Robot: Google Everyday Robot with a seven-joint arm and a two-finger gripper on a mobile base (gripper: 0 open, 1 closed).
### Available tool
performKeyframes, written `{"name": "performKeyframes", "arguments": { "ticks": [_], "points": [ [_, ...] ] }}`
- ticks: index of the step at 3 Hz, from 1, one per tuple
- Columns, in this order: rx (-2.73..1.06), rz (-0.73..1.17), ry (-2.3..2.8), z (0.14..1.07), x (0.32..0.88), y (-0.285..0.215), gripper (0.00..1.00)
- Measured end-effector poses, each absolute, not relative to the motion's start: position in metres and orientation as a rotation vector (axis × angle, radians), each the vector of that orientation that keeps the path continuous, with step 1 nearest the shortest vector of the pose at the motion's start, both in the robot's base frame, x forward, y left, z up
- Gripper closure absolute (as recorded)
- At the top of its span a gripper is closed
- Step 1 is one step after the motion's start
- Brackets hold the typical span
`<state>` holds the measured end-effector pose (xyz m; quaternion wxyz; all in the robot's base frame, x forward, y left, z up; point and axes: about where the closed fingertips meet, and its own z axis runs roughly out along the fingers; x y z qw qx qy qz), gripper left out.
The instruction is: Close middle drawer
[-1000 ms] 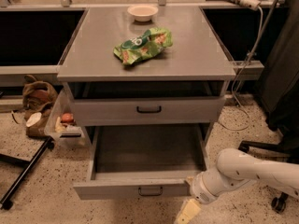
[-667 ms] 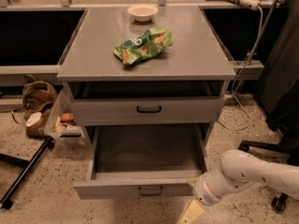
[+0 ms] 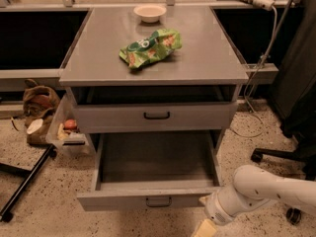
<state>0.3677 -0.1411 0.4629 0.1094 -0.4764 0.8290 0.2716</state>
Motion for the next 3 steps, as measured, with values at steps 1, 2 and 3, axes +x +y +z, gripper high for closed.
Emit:
{"name": "performKeyframes", "arguments": {
  "ticks": [1,2,3],
  "points": [
    [-1.449,0.878,2.441,0.426,0.373,-0.126,0.0],
    [-1.492,0.922,2.428,0.402,0.391,-0.113,0.0],
    [-1.546,0.919,2.405,0.392,0.408,-0.096,0.0]
  ]
}}
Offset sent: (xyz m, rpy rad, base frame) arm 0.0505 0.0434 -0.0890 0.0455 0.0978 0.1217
